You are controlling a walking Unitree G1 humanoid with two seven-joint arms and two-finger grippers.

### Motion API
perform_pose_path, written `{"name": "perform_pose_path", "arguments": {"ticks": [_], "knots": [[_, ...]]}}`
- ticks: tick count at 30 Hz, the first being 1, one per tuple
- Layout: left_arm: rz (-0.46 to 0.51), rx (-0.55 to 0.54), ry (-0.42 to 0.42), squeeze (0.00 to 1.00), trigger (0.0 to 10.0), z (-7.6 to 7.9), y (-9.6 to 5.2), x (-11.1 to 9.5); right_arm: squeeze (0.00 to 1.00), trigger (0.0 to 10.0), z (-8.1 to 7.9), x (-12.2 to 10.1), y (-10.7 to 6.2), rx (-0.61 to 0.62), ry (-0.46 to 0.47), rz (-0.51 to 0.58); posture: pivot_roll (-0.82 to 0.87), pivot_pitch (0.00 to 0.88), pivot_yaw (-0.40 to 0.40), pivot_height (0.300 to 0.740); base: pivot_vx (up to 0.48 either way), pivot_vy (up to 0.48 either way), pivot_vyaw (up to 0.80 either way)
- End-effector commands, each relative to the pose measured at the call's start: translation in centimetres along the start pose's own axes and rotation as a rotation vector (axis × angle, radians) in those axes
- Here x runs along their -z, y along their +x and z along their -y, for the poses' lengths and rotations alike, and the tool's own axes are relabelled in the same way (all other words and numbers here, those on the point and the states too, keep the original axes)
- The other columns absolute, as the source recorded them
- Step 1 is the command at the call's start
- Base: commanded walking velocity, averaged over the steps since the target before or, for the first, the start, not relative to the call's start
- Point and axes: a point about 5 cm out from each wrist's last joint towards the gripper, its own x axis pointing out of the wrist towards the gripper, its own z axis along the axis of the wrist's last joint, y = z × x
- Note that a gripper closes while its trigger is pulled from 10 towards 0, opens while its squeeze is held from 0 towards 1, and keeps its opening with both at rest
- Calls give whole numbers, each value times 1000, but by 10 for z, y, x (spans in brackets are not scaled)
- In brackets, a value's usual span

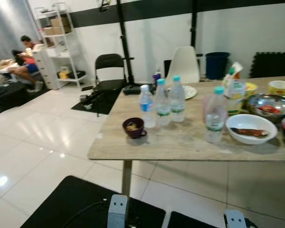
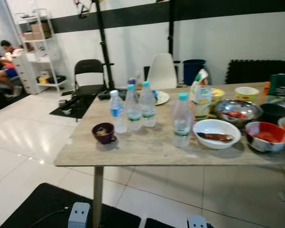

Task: Restocking fridge

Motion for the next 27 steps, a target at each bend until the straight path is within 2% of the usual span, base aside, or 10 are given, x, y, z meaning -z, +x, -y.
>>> {"name": "perform_pose_path", "arguments": {"ticks": [1,9,16,20,24,27], "knots": [[-10,-5,-2,0,10000,-4,-4,7,0,10000,-6,2,0,-16,-13,-3,-27,38,72,740,0,0,0],[-2,16,-12,0,10000,-3,-6,10,0,10000,-6,0,0,-19,-32,16,-25,22,66,740,0,0,0],[17,45,30,0,10000,-1,-7,7,0,10000,3,-3,-1,0,-54,27,-30,7,71,740,0,0,0],[20,40,12,0,10000,-3,-6,6,0,10000,4,-4,-1,4,-55,30,-36,1,72,740,0,0,0],[-12,12,-4,0,10000,-7,-5,8,0,10000,3,-4,-1,2,-54,28,-37,0,71,740,0,0,0],[-35,29,-13,0,10000,-4,-5,10,0,10000,1,-1,0,-6,-44,8,-35,0,66,740,0,0,0]]}}
